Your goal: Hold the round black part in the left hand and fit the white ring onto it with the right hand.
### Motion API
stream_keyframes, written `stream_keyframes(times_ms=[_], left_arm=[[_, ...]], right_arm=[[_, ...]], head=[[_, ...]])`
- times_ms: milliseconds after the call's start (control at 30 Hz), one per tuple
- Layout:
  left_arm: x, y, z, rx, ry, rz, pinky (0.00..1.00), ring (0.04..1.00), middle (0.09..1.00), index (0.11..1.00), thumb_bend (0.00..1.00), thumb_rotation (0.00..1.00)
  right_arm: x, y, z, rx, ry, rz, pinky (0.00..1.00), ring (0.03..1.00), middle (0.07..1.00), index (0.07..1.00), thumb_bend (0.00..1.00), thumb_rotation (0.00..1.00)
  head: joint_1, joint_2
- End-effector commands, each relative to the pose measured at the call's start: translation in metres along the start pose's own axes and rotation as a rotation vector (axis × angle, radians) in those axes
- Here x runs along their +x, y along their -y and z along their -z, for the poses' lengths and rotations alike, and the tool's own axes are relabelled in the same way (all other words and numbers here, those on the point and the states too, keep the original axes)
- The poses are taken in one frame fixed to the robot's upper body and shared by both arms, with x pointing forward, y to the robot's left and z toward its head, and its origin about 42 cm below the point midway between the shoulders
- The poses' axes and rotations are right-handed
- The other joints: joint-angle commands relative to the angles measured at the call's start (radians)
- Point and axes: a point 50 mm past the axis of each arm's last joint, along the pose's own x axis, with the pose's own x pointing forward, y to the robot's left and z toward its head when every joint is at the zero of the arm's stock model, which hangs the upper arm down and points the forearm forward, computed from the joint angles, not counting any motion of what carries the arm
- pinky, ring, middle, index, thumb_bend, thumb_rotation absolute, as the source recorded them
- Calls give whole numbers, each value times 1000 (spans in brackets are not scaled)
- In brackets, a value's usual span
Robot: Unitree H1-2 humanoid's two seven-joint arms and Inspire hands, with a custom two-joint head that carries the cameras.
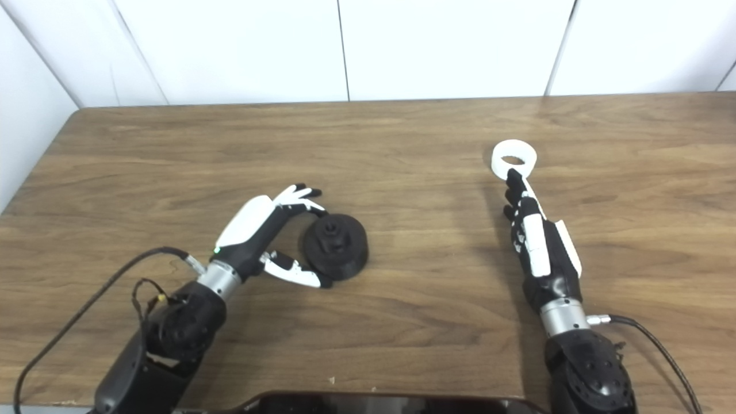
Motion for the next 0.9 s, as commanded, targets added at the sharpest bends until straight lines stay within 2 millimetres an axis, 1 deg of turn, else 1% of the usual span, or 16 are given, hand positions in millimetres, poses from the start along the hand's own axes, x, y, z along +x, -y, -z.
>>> stream_keyframes(times_ms=[0, 67, 167, 433, 667, 767, 800, 833, 867], left_arm=[[-1, 4, -10, 24, 37, 0, 869, 973, 909, 603, 841, 235], [-2, 8, -14, 20, 38, 3, 863, 971, 908, 602, 845, 241], [-4, 14, -19, 11, 50, 4, 859, 966, 905, 597, 849, 218], [-6, 27, -27, -11, 76, 16, 894, 968, 912, 600, 836, 211], [-8, 29, -30, -15, 74, 21, 895, 975, 916, 602, 822, 221], [-8, 29, -27, -11, 65, 20, 886, 971, 914, 599, 824, 206], [-8, 28, -26, -10, 64, 19, 893, 970, 912, 598, 825, 201], [-8, 28, -25, -11, 63, 19, 900, 970, 912, 596, 825, 197], [-8, 28, -24, -9, 63, 18, 901, 971, 912, 596, 824, 197]], right_arm=[[3, -6, -9, 8, 51, -1, 1000, 1000, 987, 979, 687, 1000], [4, -7, -10, 9, 50, 3, 1000, 1000, 985, 978, 686, 1000], [3, -8, -10, 6, 51, 3, 1000, 1000, 986, 977, 700, 1000], [2, -7, -12, 4, 52, 11, 1000, 1000, 986, 977, 693, 1000], [2, -3, -14, 7, 61, 20, 1000, 1000, 987, 975, 683, 1000], [5, 5, -20, -42, 106, 58, 988, 1000, 969, 945, 668, 1000], [8, 9, -26, -98, 141, 82, 946, 977, 948, 922, 624, 907], [12, 15, -34, -182, 176, 114, 907, 954, 934, 908, 598, 791], [18, 21, -43, -258, 211, 145, 882, 926, 910, 886, 613, 666]], head=[[-1, 1], [-3, 2], [-10, 5], [-19, 10], [-20, 14], [-23, 17], [-23, 17], [-23, 17], [-30, 14]])
